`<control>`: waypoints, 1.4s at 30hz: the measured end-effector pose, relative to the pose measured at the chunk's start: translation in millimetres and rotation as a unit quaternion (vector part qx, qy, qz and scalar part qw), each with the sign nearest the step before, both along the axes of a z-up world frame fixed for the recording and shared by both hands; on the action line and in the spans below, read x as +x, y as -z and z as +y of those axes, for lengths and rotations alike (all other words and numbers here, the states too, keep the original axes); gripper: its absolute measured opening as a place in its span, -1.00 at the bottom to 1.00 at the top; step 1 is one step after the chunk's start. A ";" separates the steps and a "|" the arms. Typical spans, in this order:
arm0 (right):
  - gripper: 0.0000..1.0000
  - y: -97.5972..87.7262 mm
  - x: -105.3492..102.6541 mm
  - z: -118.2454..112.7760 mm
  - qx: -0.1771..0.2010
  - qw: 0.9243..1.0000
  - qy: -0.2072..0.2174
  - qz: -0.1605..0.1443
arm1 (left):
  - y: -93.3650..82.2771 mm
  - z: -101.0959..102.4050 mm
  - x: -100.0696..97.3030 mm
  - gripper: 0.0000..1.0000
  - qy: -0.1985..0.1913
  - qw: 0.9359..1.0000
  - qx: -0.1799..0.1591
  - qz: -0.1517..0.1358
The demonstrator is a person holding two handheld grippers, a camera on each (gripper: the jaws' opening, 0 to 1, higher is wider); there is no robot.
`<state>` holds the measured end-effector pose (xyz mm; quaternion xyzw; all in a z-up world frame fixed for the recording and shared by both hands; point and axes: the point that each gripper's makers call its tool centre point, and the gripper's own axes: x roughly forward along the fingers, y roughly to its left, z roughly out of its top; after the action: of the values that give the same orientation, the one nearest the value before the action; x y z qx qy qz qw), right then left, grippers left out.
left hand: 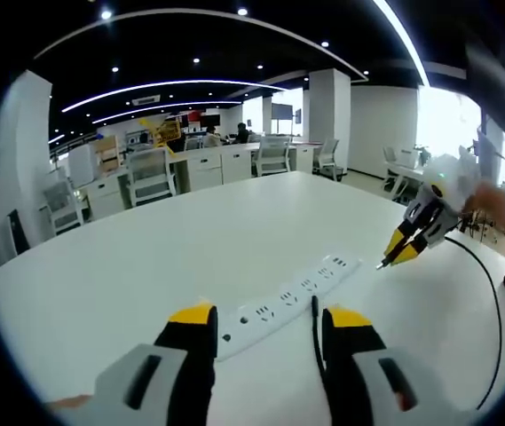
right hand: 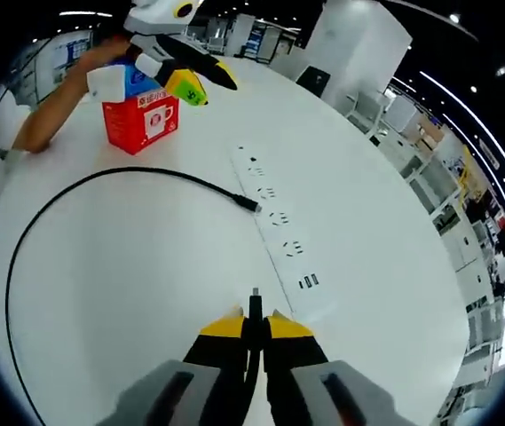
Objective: Find the data cable on the table. Grasp the USB connector end of the cable and insert it into the USB port on the table
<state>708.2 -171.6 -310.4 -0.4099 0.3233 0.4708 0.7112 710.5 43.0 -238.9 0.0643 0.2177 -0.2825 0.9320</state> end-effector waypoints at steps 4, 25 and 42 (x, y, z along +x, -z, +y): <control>-0.82 -0.3 12.0 -0.8 -0.032 0.999 -0.014 0.006 | 0.1 0.2 1.0 -0.06 0.000 1.000 0.000 0.001; -0.82 0.6 53.6 -6.4 -0.165 0.984 -0.060 0.031 | 0.2 0.7 2.4 -0.06 0.000 1.000 0.000 0.000; -0.82 15.4 67.2 -2.8 -0.247 0.963 -0.096 0.047 | -0.7 0.7 0.9 -0.06 0.000 1.000 0.000 0.001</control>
<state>775.5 -174.4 -325.7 -0.5791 0.4215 0.4610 0.5239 711.4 43.7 -238.3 0.0640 0.2191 -0.2821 0.9318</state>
